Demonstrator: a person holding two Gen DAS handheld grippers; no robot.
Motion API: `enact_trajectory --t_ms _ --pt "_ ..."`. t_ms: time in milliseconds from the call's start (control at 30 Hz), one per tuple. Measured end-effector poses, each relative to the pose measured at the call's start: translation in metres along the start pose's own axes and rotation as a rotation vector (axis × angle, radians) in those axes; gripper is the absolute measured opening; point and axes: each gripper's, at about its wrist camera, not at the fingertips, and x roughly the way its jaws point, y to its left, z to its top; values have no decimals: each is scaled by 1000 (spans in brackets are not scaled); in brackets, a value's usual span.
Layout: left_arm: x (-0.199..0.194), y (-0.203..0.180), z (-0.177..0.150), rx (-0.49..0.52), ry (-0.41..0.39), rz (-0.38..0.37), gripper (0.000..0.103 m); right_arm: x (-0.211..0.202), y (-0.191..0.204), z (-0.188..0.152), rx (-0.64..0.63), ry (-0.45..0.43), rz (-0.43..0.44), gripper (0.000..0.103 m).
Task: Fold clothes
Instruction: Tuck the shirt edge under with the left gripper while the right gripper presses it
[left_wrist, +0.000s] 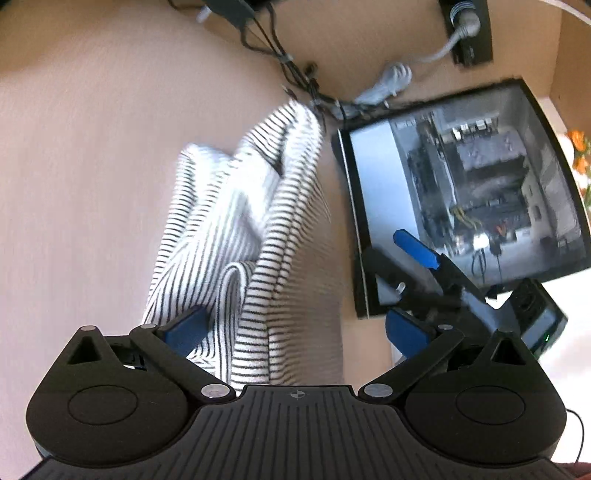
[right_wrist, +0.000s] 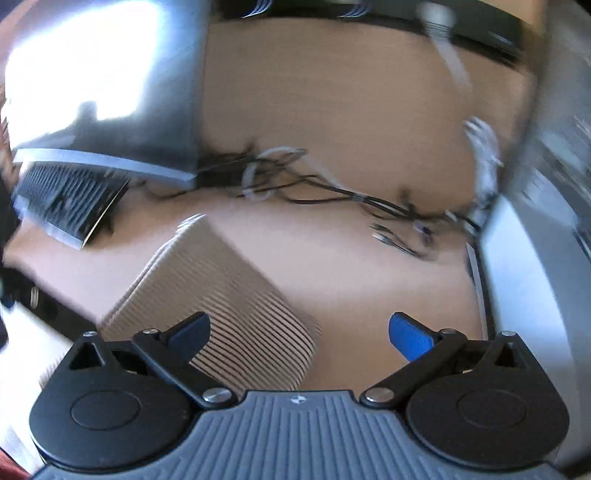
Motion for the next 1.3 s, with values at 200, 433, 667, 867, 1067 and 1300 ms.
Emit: enact_trajectory --t_ms 200,433,667,867,1067,1300 --pt "23 -39 -24 159 145 -16 103 -24 -32 -31 183 56 9 103" --pt "-32 -97 10 426 -142 44 100 -47 3 -43 103 0 78 103" --pt "36 -98 28 563 -127 252 75 -27 51 -49 40 69 335 103" --pt "60 -69 19 582 -107 325 73 -1 65 -56 40 161 327 103" --pt "61 -62 21 590 -113 297 80 -15 65 -45 51 184 353 103" --pt "53 -58 19 608 -100 267 84 -49 46 -34 28 131 256 70"
